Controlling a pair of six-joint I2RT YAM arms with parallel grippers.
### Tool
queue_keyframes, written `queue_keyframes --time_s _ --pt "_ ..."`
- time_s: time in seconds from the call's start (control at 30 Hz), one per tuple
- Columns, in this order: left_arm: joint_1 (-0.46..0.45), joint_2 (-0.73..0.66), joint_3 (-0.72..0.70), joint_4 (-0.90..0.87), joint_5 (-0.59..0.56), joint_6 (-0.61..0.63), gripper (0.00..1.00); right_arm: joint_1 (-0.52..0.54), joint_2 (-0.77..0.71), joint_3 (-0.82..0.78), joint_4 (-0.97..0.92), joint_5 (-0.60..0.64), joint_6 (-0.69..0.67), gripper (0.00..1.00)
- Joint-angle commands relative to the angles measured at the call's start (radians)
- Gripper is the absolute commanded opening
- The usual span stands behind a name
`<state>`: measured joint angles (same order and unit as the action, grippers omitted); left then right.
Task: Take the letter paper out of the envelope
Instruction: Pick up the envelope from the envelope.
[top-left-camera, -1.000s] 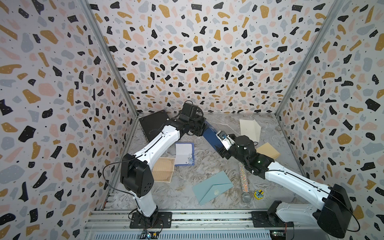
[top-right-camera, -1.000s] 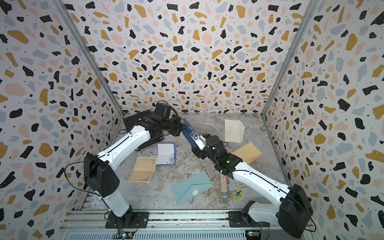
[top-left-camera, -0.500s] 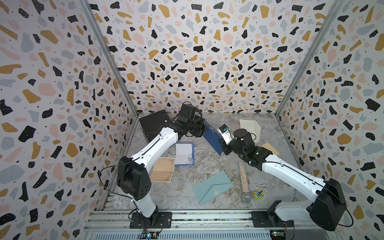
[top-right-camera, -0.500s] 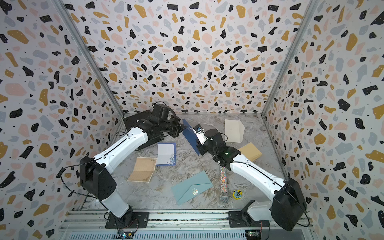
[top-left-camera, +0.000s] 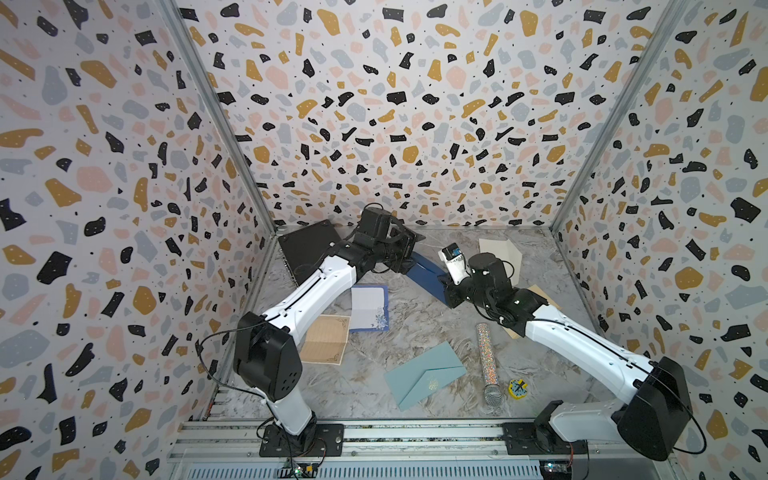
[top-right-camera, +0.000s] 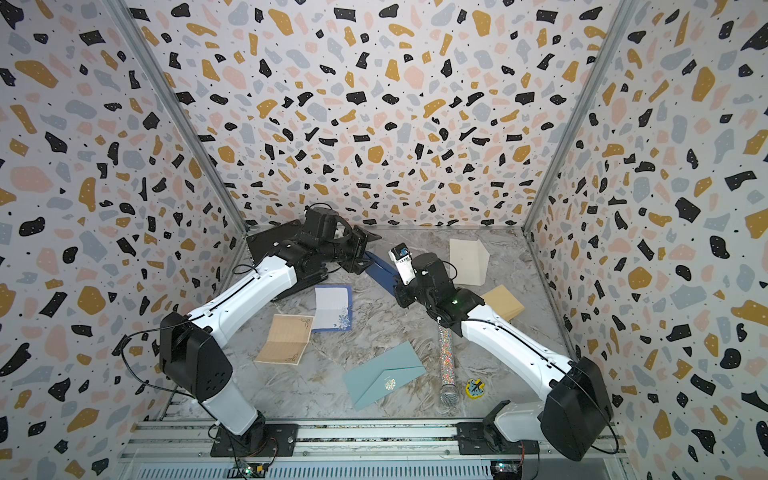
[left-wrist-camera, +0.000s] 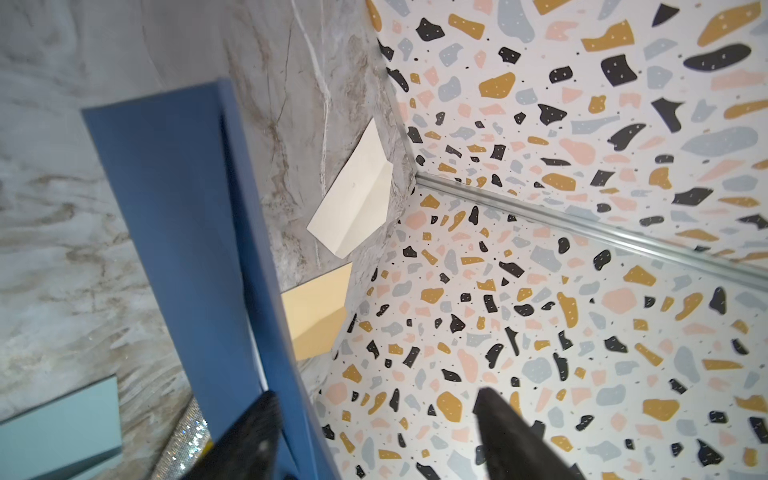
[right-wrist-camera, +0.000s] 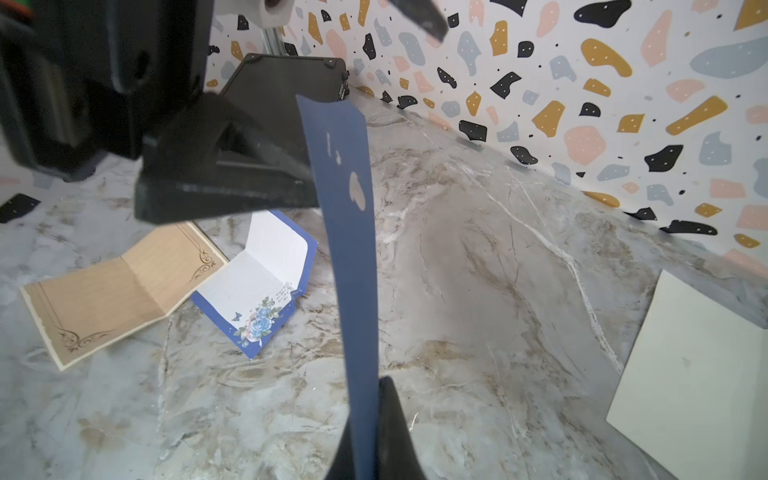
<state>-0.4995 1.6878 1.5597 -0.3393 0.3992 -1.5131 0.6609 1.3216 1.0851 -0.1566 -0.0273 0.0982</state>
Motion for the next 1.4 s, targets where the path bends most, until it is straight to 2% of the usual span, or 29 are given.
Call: queue_keyframes --time_s 0.0,0.1,0.2,0.37,0.53,0.7,0.9,1.07,1.23,1.33,1.37 --pt "0.032 -0.067 0.041 -0.014 -0.037 0.140 0.86 -0.052 -0.020 0.079 -0.041 -0.063 0.114 0.00" --pt "0.052 -0.090 0.027 -0.056 -0.057 0.218 0.86 -0.115 -0.009 0.117 -0.044 -0.120 0.249 0.00" --pt "0.056 -0.109 -0.044 -0.016 -0.046 0.262 0.85 -0.181 0.007 0.144 -0.011 -0.185 0.425 0.00" --pt "0.056 -0.079 -0.168 0.230 0.145 0.334 0.77 -0.252 0.032 0.199 0.024 -0.257 0.735 0.00" --pt "0.059 -0.042 -0.276 0.548 0.288 0.255 0.75 -0.297 0.045 0.182 0.062 -0.321 0.998 0.00" --pt "0.054 -0.002 -0.337 0.808 0.329 0.157 0.75 -0.310 0.047 0.055 0.260 -0.368 1.283 0.00" --pt "0.036 0.070 -0.354 0.937 0.359 0.079 0.73 -0.310 0.057 0.014 0.324 -0.399 1.425 0.00" --pt "0.027 0.120 -0.328 0.966 0.383 0.056 0.54 -0.310 0.038 -0.064 0.442 -0.381 1.571 0.00" --pt "0.027 0.129 -0.325 0.983 0.356 0.051 0.43 -0.310 0.034 -0.055 0.436 -0.392 1.595 0.00" --pt "0.026 0.149 -0.305 1.038 0.359 0.017 0.24 -0.310 0.034 -0.055 0.412 -0.408 1.594 0.00" --pt "0.026 0.156 -0.297 1.055 0.365 0.005 0.14 -0.310 0.033 -0.058 0.406 -0.413 1.594 0.00"
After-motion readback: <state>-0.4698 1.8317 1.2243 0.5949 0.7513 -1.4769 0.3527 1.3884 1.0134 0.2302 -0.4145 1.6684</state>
